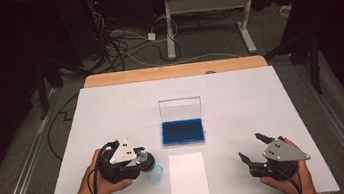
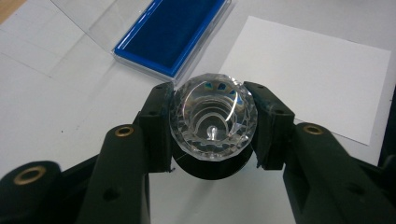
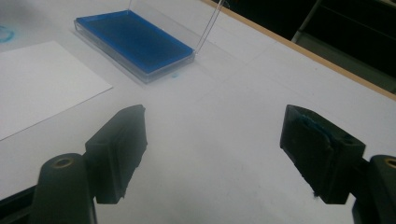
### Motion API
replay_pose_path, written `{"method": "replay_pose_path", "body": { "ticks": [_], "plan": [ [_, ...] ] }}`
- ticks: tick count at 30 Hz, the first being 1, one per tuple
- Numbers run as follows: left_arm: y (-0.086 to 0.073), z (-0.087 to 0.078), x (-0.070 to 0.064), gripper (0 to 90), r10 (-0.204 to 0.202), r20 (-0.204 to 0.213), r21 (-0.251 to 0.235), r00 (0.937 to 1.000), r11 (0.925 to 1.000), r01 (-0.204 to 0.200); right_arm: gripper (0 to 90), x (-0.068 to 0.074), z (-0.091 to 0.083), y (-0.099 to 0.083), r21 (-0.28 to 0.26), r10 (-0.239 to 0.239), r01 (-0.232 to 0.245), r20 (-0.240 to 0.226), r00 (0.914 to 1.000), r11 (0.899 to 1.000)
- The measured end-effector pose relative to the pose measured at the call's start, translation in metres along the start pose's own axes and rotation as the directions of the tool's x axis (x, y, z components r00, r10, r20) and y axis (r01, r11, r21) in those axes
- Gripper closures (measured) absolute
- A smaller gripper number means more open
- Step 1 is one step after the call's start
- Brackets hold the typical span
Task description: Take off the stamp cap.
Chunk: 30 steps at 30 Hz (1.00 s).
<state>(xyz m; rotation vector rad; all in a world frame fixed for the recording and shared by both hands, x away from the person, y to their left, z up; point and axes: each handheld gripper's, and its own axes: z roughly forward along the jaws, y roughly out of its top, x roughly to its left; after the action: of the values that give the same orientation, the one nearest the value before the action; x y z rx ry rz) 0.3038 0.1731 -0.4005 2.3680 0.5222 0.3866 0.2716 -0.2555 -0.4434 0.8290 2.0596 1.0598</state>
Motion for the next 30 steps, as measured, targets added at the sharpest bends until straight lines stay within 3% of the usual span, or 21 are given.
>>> {"method": "replay_pose_path", "body": {
  "ticks": [21,27,30],
  "plan": [
    [0.019,0.002,0.016,54.5,-0.007,-0.018,-0.048,0.9998,0.9988,0.006,19.7,0.000,0.009,0.003,0.024,0.000,0.001,-0.028,0.9996,1.000],
    [0.029,0.005,0.018,54.5,-0.003,-0.006,-0.077,1.0000,0.9971,0.002,18.7,0.004,0.016,0.013,-0.002,-0.025,0.025,-0.030,0.9993,1.000],
    [0.033,0.008,0.018,54.5,-0.002,0.002,-0.082,1.0000,0.9966,0.002,18.7,0.006,0.019,0.020,-0.019,-0.029,0.028,-0.062,0.9977,0.999]
  ]
}}
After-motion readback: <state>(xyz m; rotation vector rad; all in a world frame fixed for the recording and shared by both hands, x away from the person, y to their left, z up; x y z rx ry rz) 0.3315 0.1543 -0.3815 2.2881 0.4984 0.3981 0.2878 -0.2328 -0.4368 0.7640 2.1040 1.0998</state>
